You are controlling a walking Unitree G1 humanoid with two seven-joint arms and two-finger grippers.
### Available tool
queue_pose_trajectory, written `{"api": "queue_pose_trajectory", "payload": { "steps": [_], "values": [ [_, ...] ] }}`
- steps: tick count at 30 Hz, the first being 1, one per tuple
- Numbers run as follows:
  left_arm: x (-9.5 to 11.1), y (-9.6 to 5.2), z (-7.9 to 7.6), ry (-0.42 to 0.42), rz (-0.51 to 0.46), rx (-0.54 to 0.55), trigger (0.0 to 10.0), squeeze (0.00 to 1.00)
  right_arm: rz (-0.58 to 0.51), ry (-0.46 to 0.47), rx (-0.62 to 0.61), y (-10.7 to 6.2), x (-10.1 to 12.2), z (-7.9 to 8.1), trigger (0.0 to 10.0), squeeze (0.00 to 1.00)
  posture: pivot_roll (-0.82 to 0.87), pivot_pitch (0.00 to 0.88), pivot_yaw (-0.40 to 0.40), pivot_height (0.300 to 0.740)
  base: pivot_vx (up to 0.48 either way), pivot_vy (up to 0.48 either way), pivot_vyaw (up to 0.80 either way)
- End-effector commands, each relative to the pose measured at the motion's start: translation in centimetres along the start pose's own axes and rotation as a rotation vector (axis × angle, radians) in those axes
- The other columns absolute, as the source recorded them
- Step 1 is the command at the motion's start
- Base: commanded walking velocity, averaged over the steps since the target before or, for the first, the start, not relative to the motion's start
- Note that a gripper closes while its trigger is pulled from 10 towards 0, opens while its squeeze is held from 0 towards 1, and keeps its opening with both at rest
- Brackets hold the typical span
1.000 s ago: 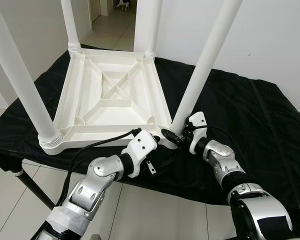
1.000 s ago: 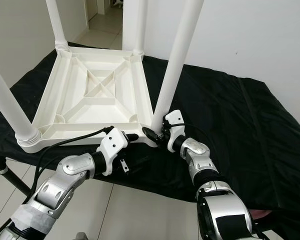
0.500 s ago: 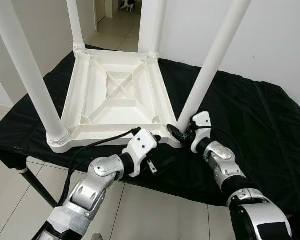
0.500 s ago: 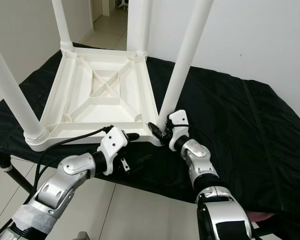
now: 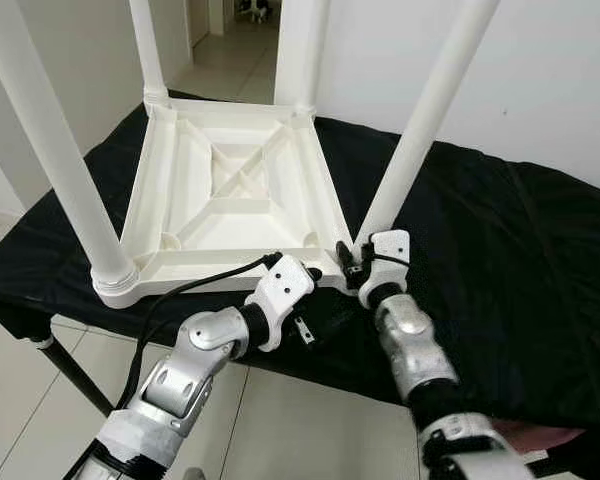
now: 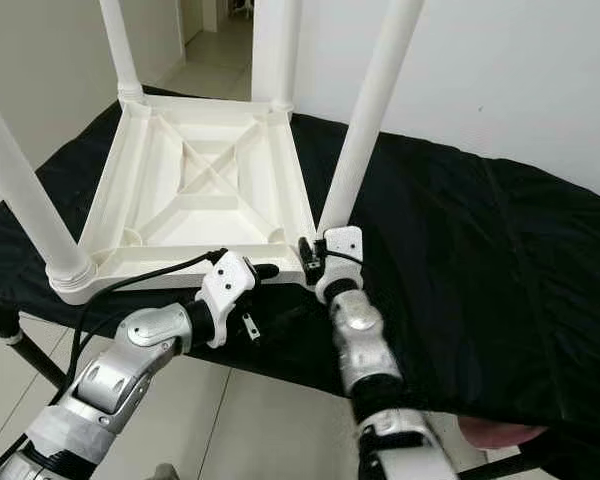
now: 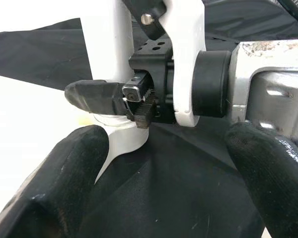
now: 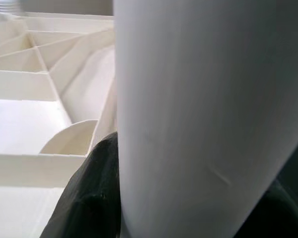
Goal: Building children table
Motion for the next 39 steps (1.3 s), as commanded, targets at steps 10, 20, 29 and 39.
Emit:
{"api": "queue_pose_trajectory", "payload": {
  "steps": [10, 20, 29, 39],
  "values": [
    [0.1, 0.2, -0.2, -0.011, -0.014, -0.005, 10.0, 0.00, 0.024, 0.047, -0.041, -0.6, -0.7, -1.1, 10.0, 1.00, -0.02, 0.000, -0.085, 0.740, 0.000, 0.000, 0.00],
    [0.2, 0.1, -0.2, -0.013, -0.018, -0.004, 10.0, 0.00, -0.041, 0.053, 0.113, -1.0, 1.0, -2.8, 10.0, 1.00, -0.01, 0.000, -0.087, 0.740, 0.000, 0.000, 0.00],
    [0.3, 0.2, -0.1, -0.015, -0.018, -0.004, 10.0, 0.00, -0.043, -0.047, 0.384, -1.7, 1.0, -2.2, 10.0, 0.00, -0.02, 0.000, -0.077, 0.740, 0.000, 0.000, 0.00],
    [0.5, 0.4, 0.1, -0.015, -0.018, -0.015, 10.0, 0.00, 0.019, -0.136, 0.625, -0.2, 1.0, -2.5, 10.0, 0.00, -0.03, 0.000, -0.057, 0.740, 0.000, 0.000, 0.00]
  ]
}}
Point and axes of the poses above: a point about 5 cm out from each wrist's last joint towards the gripper, its own y axis pointing out of the wrist towards the gripper, its own x axis along the axis of the wrist's last joint, z = x × y, the point moved 5 cm from there along y, pointing out of the wrist towards the gripper, and after that the axes turned 3 degrees about -y, right-handed, at the moved point
